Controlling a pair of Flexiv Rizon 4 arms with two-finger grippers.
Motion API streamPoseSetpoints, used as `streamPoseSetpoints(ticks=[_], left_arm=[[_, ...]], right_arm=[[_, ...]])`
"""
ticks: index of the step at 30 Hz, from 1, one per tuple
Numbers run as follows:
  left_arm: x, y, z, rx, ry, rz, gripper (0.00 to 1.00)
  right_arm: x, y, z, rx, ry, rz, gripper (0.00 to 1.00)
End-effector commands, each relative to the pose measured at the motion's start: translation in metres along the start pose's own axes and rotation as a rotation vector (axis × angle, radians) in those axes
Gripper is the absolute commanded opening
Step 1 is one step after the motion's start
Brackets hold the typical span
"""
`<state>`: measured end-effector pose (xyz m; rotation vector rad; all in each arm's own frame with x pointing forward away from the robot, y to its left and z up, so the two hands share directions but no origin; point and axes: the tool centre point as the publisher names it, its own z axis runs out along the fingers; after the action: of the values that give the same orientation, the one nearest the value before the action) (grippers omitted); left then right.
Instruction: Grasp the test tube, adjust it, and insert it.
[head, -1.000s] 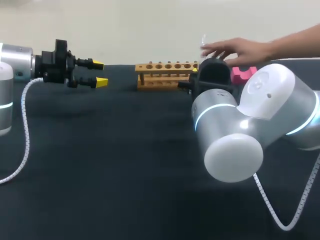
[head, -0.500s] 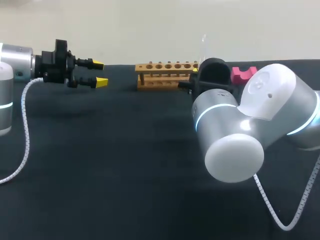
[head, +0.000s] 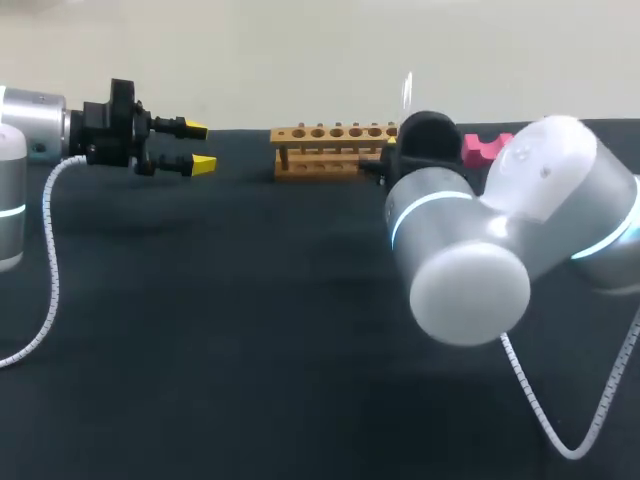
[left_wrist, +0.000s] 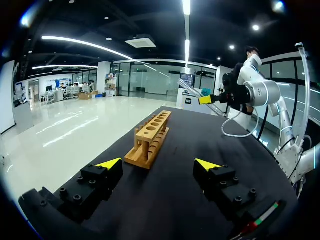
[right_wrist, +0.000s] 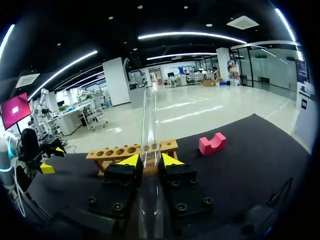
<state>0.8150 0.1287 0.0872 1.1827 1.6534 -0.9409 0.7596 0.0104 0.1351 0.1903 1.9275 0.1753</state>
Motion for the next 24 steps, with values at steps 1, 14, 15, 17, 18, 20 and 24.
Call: streamPoseSetpoints(ticks=[1,14,15,17,18,20,24], left_arm=[[0.001,-0.001,0.000,-0.003,-0.004,0.003,1.00],[0.001,-0.001,0.000,-0.003,-0.004,0.003,1.00],[0.001,-0.001,0.000,-0.003,-0.004,0.003,1.00],[0.001,-0.001,0.000,-0.003,-0.004,0.003,1.00],[0.001,-0.001,0.000,-0.003,-0.004,0.003,1.00],[0.001,-0.001,0.000,-0.003,-0.004,0.003,1.00],[0.001,-0.001,0.000,-0.003,-0.004,0.003,1.00]], right_arm=[[-0.007,0.000,0.009,-0.001,0.047,-0.020,0.00],[-0.007,0.008,0.035,-0.046,0.138,-0.073,0.00],[-0.005,0.009,0.037,-0.048,0.145,-0.075,0.00],[-0.004,0.010,0.040,-0.056,0.158,-0.080,0.00],[-0.002,0.010,0.042,-0.056,0.165,-0.081,0.00],[0.001,0.012,0.045,-0.068,0.181,-0.079,0.00],[0.006,0.017,0.052,-0.088,0.208,-0.077,0.00]])
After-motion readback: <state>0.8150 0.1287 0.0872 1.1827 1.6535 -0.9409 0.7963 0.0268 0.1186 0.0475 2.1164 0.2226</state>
